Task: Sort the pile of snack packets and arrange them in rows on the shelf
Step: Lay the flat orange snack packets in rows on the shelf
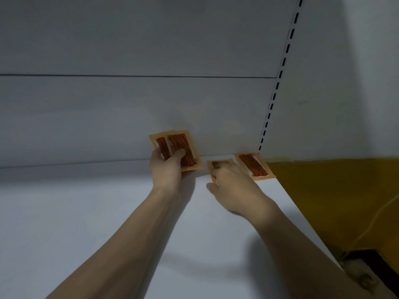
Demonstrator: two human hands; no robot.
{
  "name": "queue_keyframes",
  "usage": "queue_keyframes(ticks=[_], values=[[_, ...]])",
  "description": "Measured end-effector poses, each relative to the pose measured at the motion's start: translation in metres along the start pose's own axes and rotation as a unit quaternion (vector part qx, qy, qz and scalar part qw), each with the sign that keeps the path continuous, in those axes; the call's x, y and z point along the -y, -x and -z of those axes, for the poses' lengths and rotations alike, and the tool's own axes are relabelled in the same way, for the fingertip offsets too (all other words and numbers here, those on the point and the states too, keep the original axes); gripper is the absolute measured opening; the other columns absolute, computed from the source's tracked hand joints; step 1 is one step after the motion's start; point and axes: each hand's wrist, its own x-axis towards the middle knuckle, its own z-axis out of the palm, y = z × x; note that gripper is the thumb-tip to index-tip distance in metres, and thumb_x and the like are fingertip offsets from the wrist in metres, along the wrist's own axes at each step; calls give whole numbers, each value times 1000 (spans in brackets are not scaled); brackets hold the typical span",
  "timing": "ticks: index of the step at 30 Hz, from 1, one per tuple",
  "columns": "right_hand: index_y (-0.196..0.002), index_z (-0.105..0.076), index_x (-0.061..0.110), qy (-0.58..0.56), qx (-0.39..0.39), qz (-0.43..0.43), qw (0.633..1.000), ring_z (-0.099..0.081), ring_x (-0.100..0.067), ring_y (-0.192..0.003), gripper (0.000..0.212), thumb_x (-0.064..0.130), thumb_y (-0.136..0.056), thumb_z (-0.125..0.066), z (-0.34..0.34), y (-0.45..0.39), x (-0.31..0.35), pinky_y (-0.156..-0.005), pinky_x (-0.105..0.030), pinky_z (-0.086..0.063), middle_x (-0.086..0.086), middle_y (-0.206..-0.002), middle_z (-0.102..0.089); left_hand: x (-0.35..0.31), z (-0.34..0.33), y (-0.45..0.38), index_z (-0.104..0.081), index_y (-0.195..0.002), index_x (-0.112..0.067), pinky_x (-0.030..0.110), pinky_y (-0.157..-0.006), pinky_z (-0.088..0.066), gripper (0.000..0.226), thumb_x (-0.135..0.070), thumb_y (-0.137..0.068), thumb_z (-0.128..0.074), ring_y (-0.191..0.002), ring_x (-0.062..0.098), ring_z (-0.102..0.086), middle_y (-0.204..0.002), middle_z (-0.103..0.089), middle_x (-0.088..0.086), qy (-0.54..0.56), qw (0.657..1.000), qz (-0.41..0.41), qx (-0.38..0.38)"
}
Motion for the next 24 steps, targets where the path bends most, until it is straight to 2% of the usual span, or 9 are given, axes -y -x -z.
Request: queue_keyframes(ticks=[4,9,14,17,18,20,22,24], values=[[-125,-57,8,-40,9,-29,999,-49,-27,-119,38,37,-100,-49,-12,-8,-7,-94,-36,-44,-8,-129,-54,2,-1,0,-61,-121,-7,34,-61,-62,29,-1,-92,-61,-87,28,-73,-108,-72,16,-21,1000,-5,5],[-141,-43,11,-40,-6,-9,999,-42,-26,-128,47,36,-102,-47,-13,-9,-10,-104,-37,-38,-6,-135,-50,5,-1,-2,-63,-115,-14,49,-82,-62,26,-3,-92,-63,-96,31,-72,-108,-73,12,-35,999,-7,8],[-135,-50,10,-48,-21,-6,999,-47,-28,-122,43,36,-101,-48,-14,-11,-12,-100,-37,-42,-9,-127,-54,7,-1,-3,-63,-117,-10,55,-86,-59,28,-3,-91,-65,-96,32,-73,-108,-73,14,-50,999,-13,17],[-117,-58,7,-67,-63,0,996,-54,-26,-106,30,30,-100,-49,-10,-11,-9,-84,-30,-41,-12,-117,-59,8,-1,-3,-63,-117,-9,55,-85,-59,28,-4,-90,-67,-94,32,-73,-106,-73,14,-62,998,-11,25],[-111,-60,6,-96,-97,-3,991,-55,-25,-99,26,27,-100,-48,-6,-11,-7,-80,-31,-42,-12,-112,-61,9,-1,-3,-63,-117,-9,55,-84,-60,28,-4,-90,-68,-94,32,-73,-106,-73,14,-67,997,-10,31],[-119,-61,9,-199,-155,-35,967,-61,-26,-98,28,22,-101,-44,2,-11,0,-83,-39,-50,-10,-109,-66,9,-2,-3,-64,-117,-8,49,-82,-61,28,-5,-89,-69,-92,30,-74,-106,-74,14,-82,996,-12,45],[-128,-56,15,-320,-167,-68,930,-65,-23,-90,30,20,-100,-44,8,-10,4,-82,-44,-54,-5,-98,-69,7,-2,-2,-64,-118,-7,44,-79,-63,29,-5,-90,-69,-90,28,-74,-105,-74,14,-102,993,-16,64],[-130,-51,19,-379,-157,-64,910,-66,-18,-82,32,21,-98,-54,6,-9,6,-77,-41,-56,-1,-87,-68,6,-4,0,-64,-119,-7,44,-78,-63,30,-6,-90,-69,-89,28,-75,-104,-75,14,-116,989,-19,92]])
